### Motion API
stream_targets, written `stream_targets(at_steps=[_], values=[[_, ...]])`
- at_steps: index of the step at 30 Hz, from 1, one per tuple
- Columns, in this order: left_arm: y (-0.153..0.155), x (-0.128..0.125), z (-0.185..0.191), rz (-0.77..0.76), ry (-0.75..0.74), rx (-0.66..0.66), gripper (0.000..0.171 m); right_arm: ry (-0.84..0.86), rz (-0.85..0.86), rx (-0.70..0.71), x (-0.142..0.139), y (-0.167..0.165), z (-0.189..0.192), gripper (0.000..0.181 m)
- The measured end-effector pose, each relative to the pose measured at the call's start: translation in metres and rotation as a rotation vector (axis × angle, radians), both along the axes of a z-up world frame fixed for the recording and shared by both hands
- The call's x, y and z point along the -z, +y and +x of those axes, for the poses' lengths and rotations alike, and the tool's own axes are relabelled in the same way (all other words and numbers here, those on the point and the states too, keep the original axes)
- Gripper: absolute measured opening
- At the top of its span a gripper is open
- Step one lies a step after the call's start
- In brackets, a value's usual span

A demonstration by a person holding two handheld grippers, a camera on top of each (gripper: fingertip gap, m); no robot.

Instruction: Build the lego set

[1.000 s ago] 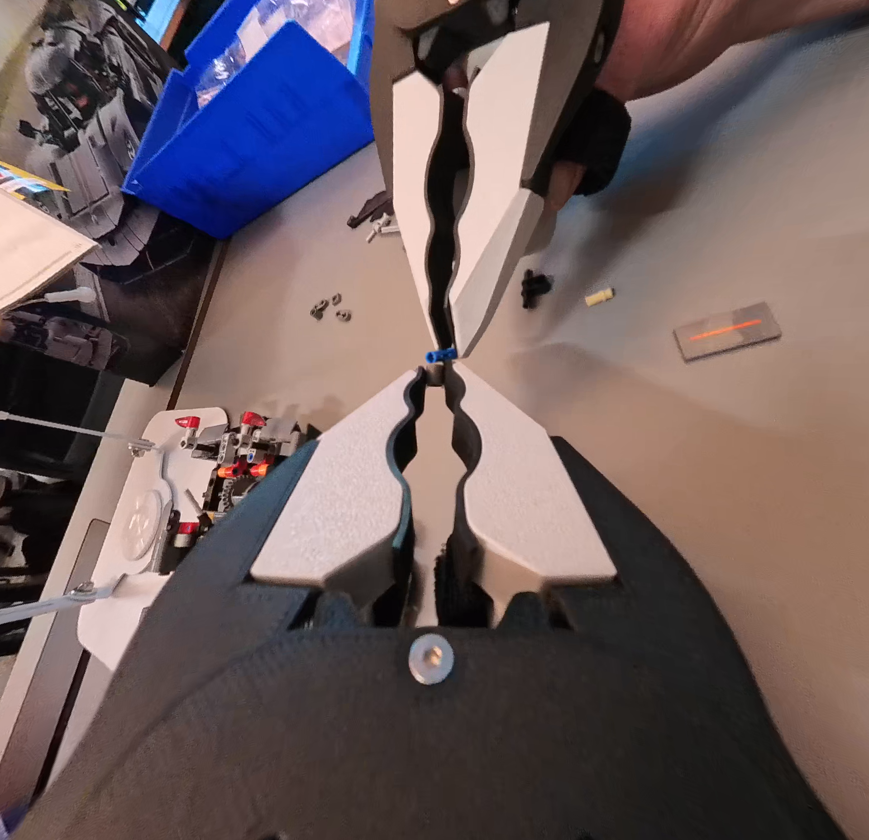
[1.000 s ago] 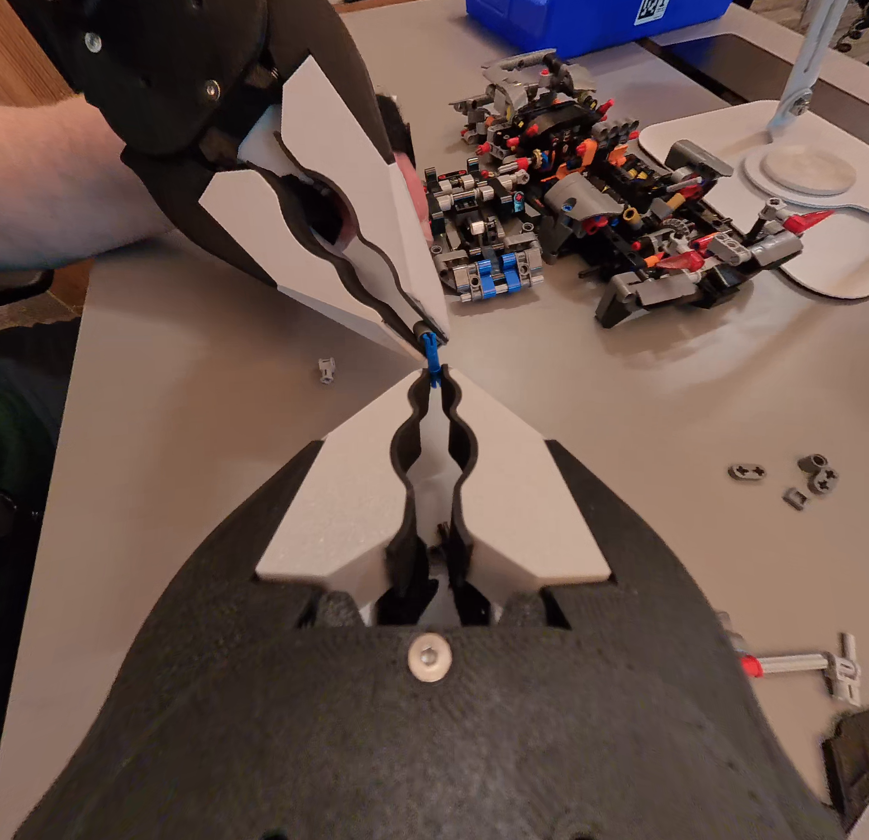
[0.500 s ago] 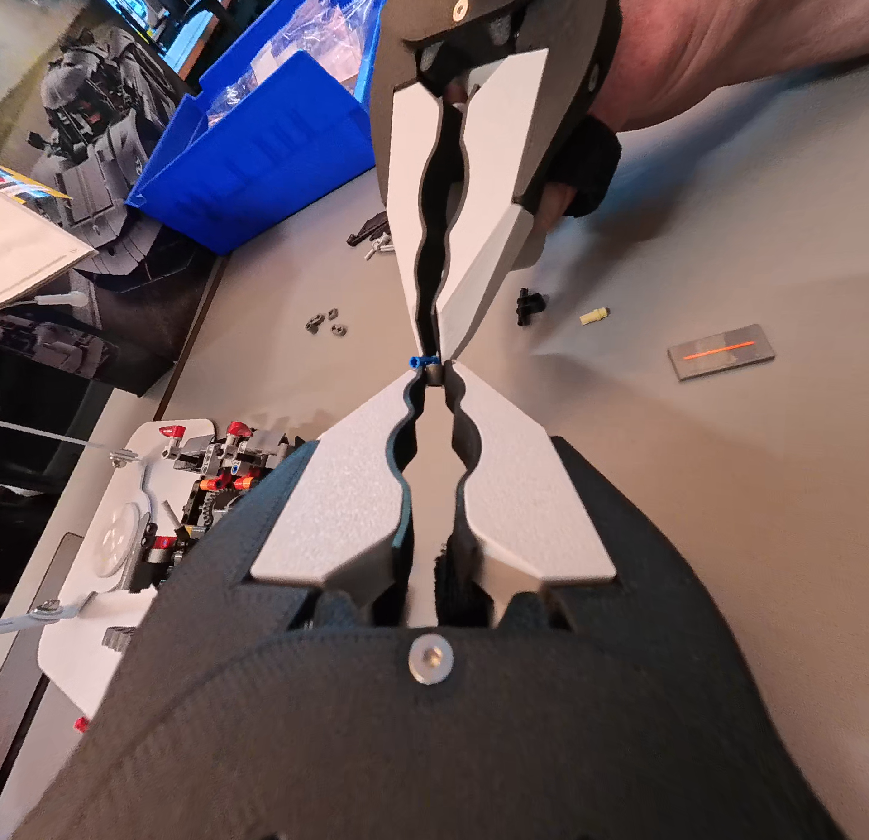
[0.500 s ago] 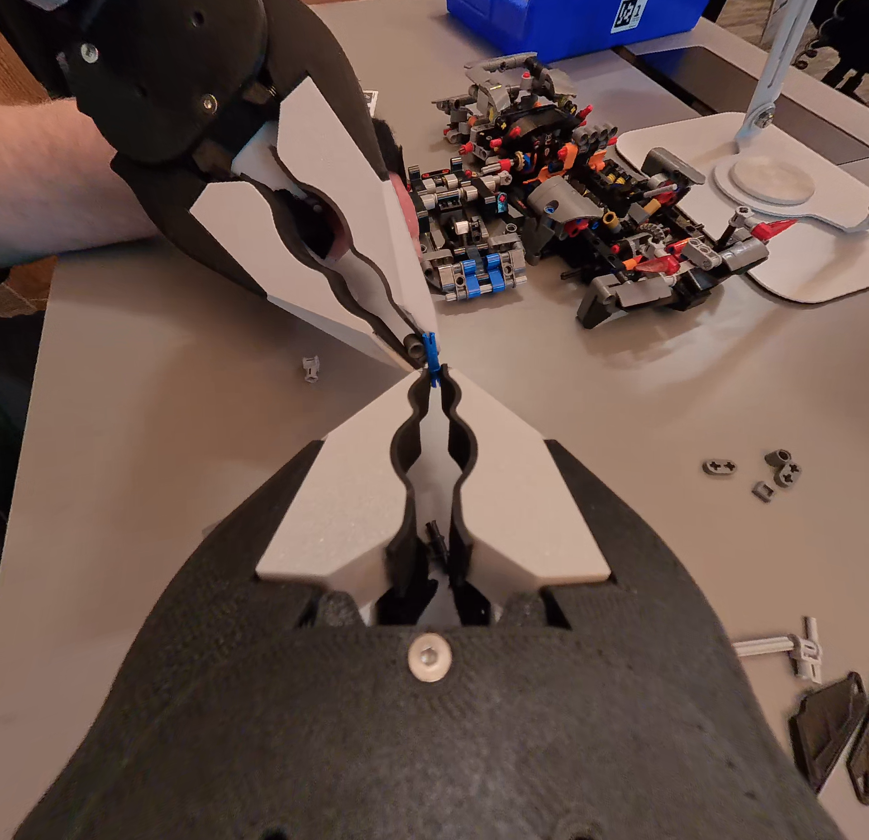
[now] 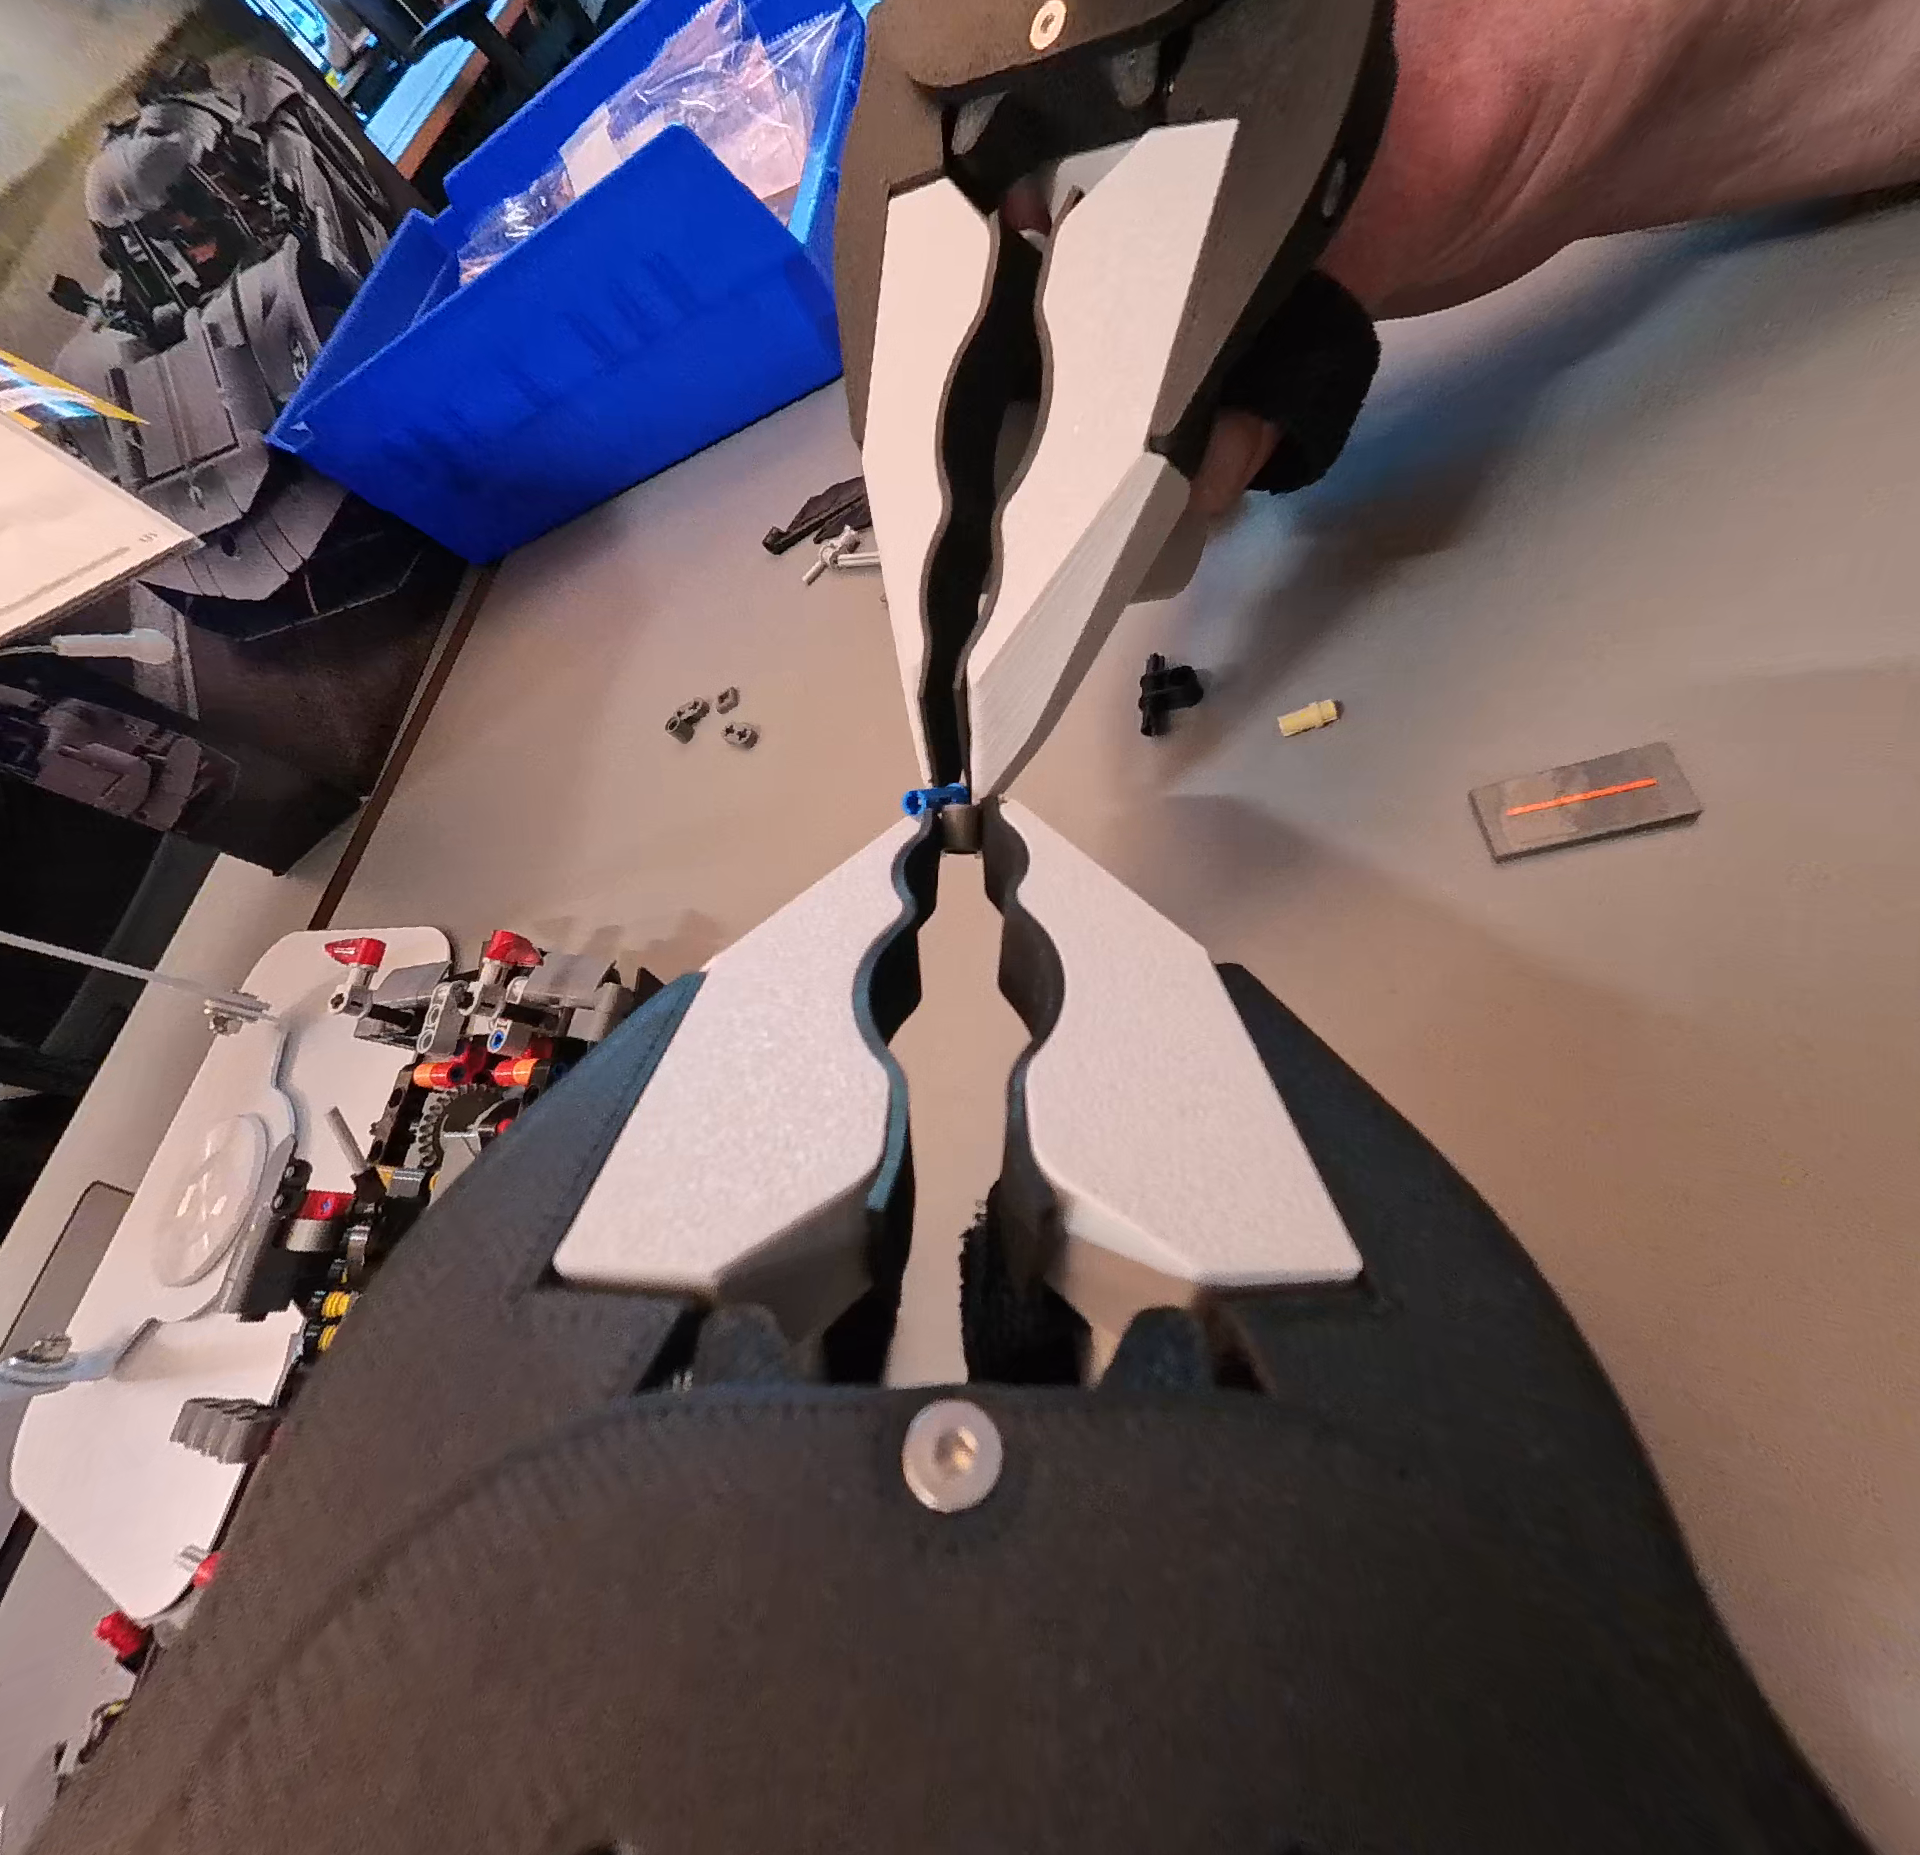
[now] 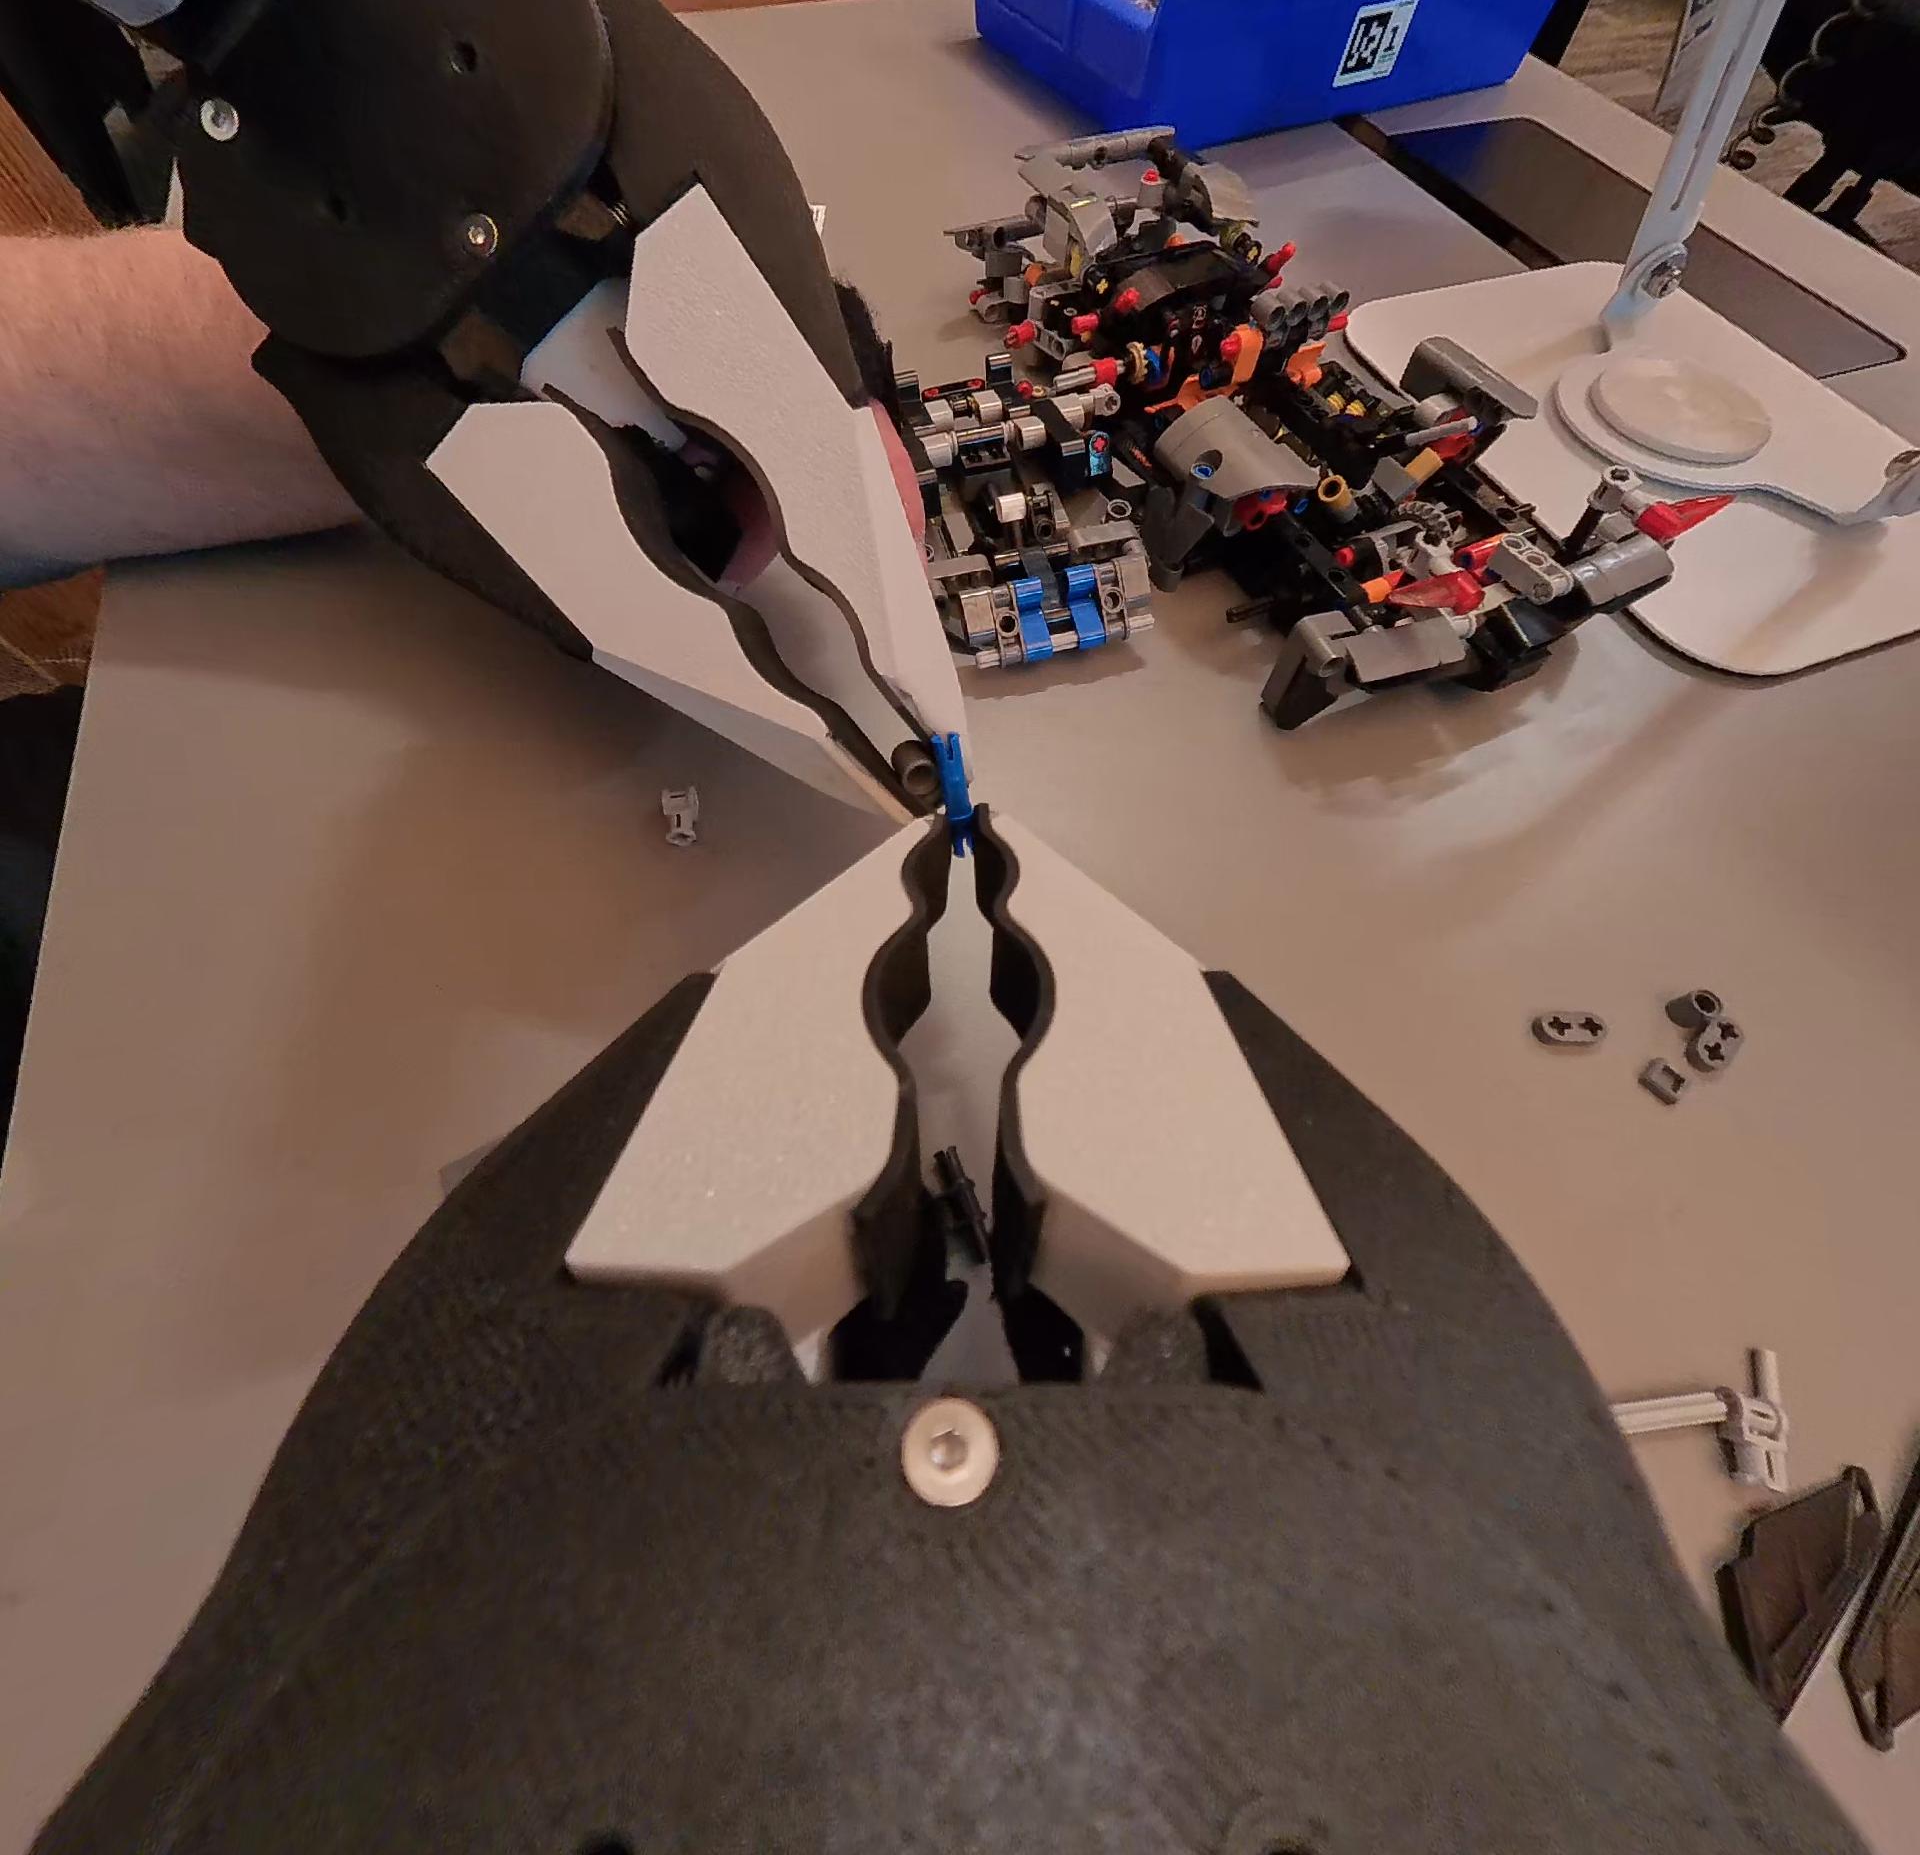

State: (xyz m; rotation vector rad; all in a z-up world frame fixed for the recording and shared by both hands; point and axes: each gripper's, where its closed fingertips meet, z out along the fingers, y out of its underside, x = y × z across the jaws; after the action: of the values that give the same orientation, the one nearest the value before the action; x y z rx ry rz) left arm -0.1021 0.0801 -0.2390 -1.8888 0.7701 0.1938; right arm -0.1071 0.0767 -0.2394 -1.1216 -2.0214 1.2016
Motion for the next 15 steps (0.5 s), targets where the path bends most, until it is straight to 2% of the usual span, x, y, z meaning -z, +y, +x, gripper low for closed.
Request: stream_targets(at_steps=[15], values=[[0.0005, -0.0026, 0.0005, 0.014, -0.022, 0.000, 0.005, 0.003, -0.031, -0.001, -0.0025, 0.0004, 0.0003, 0.002]])
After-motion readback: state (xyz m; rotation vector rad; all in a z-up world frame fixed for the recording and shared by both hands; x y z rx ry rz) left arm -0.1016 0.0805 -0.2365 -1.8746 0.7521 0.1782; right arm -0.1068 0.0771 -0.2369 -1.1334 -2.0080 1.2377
